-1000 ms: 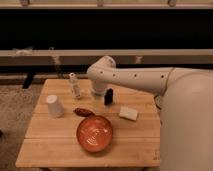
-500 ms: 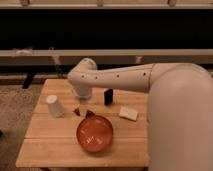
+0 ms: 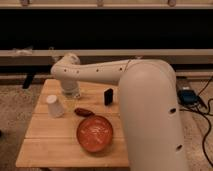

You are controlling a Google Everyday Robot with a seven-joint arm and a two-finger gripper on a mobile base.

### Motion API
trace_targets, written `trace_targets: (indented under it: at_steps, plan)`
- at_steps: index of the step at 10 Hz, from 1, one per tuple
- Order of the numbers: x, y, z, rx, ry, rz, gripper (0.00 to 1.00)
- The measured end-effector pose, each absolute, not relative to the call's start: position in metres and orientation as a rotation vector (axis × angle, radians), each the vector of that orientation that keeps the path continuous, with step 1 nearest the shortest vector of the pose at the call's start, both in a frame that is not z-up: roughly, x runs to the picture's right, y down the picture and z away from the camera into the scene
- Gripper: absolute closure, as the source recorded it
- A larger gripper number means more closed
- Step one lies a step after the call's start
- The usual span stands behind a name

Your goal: Place the ceramic cup over the eraser

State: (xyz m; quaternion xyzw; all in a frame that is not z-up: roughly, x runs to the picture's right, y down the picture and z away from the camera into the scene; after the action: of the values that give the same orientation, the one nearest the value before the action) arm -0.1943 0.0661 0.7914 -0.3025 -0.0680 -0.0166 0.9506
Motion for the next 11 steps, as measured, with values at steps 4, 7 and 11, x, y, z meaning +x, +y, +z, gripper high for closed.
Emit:
trace_targets:
  at_steps: [4,7,11]
  plan:
    - [-0.23,0.072,0.788,-0.615,-0.168,-0.059,0.2]
    - [-0.254,0.07,0.797,-0.599,-0.174,-0.061,0.2]
    - [-0.285,0.067,0.808,-0.587,-0.169,-0.078,0.2]
